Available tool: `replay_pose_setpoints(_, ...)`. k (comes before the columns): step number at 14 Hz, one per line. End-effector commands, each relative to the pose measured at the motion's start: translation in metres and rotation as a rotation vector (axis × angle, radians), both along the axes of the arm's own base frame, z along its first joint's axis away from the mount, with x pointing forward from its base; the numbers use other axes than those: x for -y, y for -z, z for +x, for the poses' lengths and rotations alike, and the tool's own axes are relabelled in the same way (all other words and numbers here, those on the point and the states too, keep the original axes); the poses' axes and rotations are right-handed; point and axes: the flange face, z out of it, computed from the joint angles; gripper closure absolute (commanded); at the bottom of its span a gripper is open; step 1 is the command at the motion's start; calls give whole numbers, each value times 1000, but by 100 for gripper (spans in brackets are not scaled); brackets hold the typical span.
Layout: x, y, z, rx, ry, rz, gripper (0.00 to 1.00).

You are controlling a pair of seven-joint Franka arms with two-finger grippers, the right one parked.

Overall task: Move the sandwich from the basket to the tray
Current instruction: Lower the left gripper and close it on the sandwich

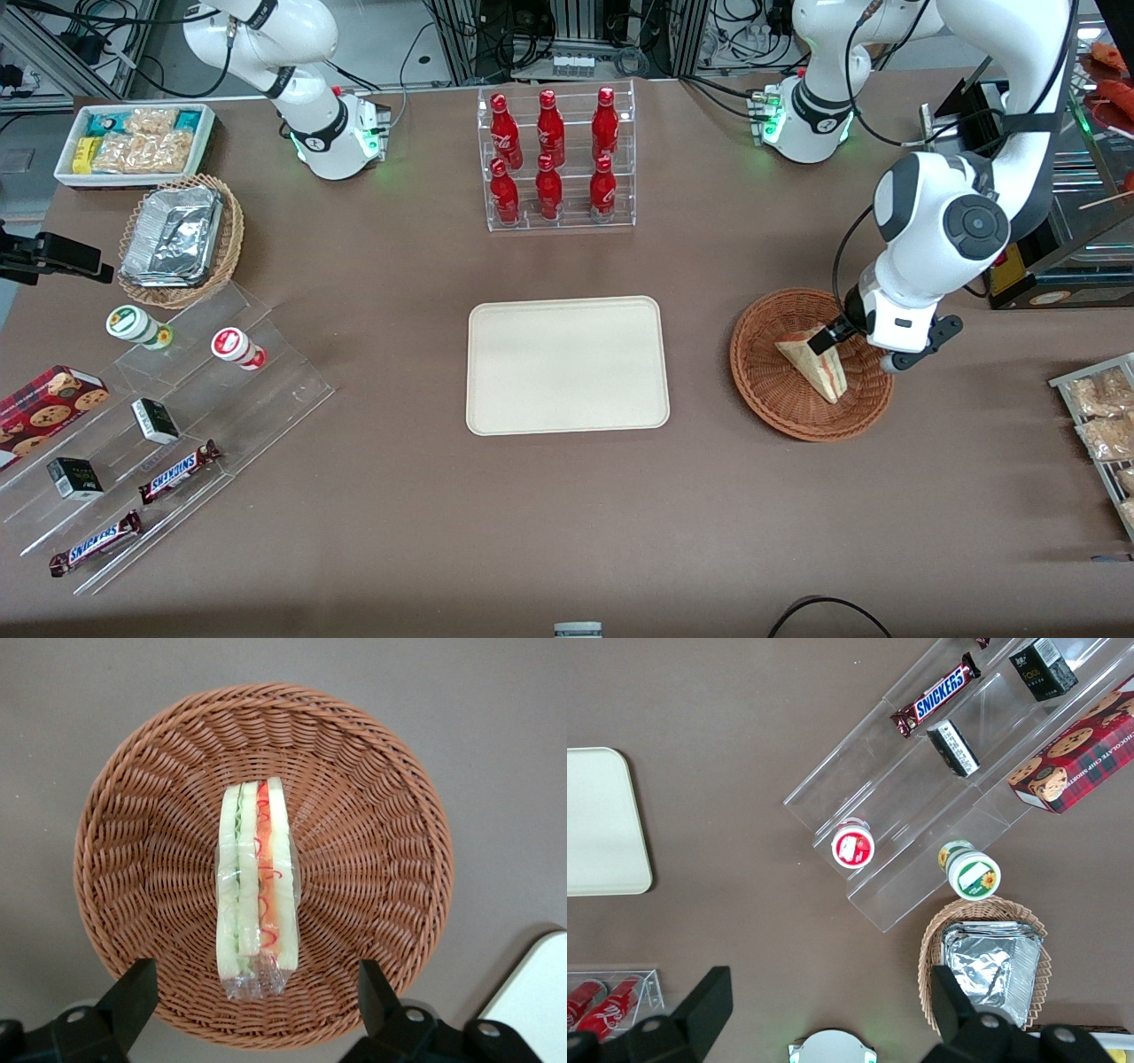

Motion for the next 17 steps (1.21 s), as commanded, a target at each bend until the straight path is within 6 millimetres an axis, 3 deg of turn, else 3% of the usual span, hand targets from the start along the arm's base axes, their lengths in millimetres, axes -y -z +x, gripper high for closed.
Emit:
replay_pose_setpoints(1, 2, 15, -1, -4, -25, 5, 0)
replay_pose_setpoints(11, 6, 86, -5, -23, -73, -5, 0)
replay_pose_setpoints(12, 5, 87, -6, -26, -71, -4, 5)
replay_pose_setpoints(13, 4, 84, -7, -28, -70, -2, 42)
replay_pose_setpoints(14, 1, 79, -7, -29, -70, 0, 93)
replay_pose_setpoints(15, 0, 79, -8, -37, -62, 1, 100)
replay_pose_setpoints(17, -1, 80, -8, -44, -58, 2, 100)
